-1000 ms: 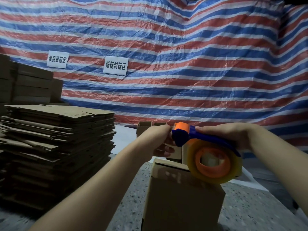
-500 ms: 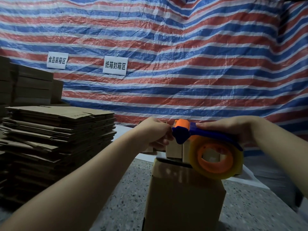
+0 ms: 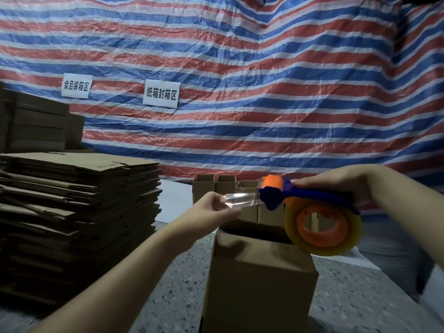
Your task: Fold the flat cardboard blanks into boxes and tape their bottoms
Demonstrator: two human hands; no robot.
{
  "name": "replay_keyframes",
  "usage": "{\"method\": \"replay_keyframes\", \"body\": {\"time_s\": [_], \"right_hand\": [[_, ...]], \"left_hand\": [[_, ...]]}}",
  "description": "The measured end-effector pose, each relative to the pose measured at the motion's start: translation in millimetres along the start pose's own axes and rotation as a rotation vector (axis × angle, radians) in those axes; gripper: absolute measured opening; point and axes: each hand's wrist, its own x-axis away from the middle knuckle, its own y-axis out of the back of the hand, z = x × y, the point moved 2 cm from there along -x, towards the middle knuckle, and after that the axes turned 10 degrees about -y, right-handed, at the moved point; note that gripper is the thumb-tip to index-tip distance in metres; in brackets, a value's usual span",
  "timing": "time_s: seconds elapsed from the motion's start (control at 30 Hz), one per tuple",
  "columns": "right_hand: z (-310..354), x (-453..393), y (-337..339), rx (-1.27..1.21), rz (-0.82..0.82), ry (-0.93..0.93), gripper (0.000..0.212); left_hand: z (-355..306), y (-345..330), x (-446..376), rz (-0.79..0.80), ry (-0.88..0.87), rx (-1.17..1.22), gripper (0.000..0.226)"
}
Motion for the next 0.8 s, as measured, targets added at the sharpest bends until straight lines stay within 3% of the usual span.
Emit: {"method": "replay_keyframes", "body": {"time_s": [0.17,0.37,0.5,0.63,0.8], "right_hand": [[4,4,0,0.043,-0.008,-0.01,0.079],[18,7,1,0.049,0.007,-0.005,0.08],[20,-5,-7,0.063,0.039,-0.013,0.077],[20,-16,-14,0.162,0.026,-0.072,0.082],[35,-19,-22,0.357,0.043,-0.108,0.109]], "left_hand": [[9,0,11,0.116,-0.025,-0.081,0.059],[13,-6,19,0.097,-0.015,0.068,0.048],[20,-9,27,-0.017,0.01,0.19,0.047],[30,-16,35,-0.142,0.043,0.342,0.047],[33,-14,37,-0.169,0.065,0.589,0.06]]}}
